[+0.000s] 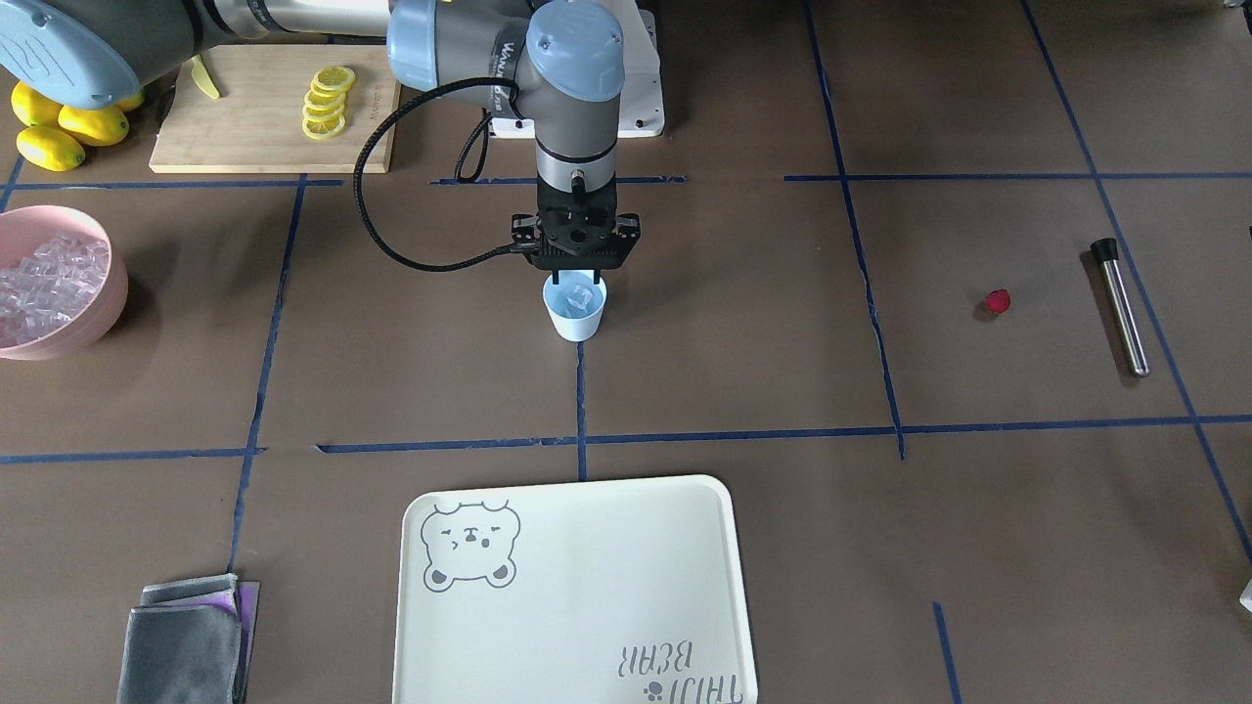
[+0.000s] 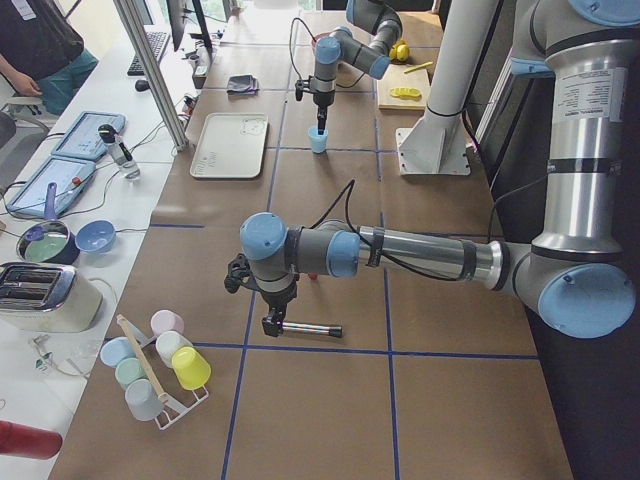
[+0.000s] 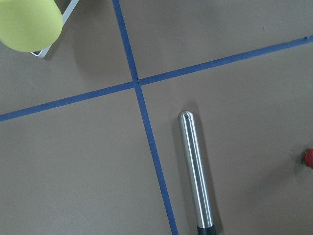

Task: Mash ice and strawberries in cup
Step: 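Withdraw the right gripper toward the bowl while the left arm reaches toward the strawberry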

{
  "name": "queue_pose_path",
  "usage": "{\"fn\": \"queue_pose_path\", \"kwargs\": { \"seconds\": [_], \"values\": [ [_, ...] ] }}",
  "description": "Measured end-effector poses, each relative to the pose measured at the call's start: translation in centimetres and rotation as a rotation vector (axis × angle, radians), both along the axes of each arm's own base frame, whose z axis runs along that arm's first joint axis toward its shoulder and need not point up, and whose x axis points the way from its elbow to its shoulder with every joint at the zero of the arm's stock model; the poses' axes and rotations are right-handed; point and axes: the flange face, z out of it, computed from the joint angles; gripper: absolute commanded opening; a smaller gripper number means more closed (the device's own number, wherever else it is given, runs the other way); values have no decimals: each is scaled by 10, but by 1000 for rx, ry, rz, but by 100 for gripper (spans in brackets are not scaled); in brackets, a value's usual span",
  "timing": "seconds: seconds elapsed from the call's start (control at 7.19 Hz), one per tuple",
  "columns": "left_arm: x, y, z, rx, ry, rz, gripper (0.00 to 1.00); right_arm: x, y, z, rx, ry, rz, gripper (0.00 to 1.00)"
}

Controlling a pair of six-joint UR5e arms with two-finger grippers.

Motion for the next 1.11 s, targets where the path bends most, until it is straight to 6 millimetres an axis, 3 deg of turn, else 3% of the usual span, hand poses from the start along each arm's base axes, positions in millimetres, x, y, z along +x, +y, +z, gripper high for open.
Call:
{"fn": "queue_pose_path", "kwargs": {
  "seconds": [0.28, 0.42, 0.56, 0.83, 0.97, 1.11],
  "values": [
    [0, -1, -3, 7, 0, 1, 100, 38, -32, -6, 10, -22, 39, 99],
    [0, -3, -7, 14, 1, -1, 100, 82, -61, 6, 19, -30, 37, 99],
    [1, -7, -12, 32, 1, -2, 100, 141, -90, 35, 47, -27, -3, 99],
    [1, -14, -21, 88, 0, -5, 100, 281, -141, 119, 128, 1, -115, 99],
    [2, -19, -25, 105, 1, -4, 100, 357, -155, 176, 162, 14, -177, 99],
    [3, -25, -30, 120, 4, -2, 100, 432, -157, 232, 183, 14, -227, 99]
  ]
}}
